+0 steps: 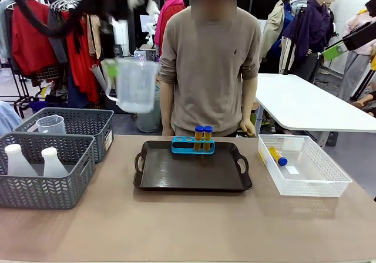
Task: Prepare the laboratory tools.
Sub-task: Pick up one Large Measuring Cup and place it on the Handle tray.
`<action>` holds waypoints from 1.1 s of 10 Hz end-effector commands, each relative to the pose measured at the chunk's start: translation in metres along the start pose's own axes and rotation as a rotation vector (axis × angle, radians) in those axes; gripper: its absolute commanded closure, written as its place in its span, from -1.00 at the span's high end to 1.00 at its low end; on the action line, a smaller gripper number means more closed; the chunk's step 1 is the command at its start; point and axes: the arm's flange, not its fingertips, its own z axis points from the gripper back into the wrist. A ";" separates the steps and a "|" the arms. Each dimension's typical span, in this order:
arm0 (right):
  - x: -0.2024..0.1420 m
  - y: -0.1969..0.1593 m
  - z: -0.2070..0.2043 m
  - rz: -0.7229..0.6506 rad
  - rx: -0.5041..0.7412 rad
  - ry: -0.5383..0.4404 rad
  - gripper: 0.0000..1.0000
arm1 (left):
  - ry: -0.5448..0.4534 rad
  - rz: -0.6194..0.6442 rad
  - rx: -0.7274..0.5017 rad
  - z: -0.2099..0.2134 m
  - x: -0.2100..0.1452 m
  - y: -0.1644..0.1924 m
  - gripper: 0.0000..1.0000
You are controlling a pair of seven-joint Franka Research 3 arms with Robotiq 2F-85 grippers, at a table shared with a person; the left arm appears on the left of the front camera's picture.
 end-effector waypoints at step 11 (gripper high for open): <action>0.001 0.000 0.000 0.011 0.013 -0.024 1.00 | 0.001 -0.279 0.023 -0.104 0.114 0.049 -1.00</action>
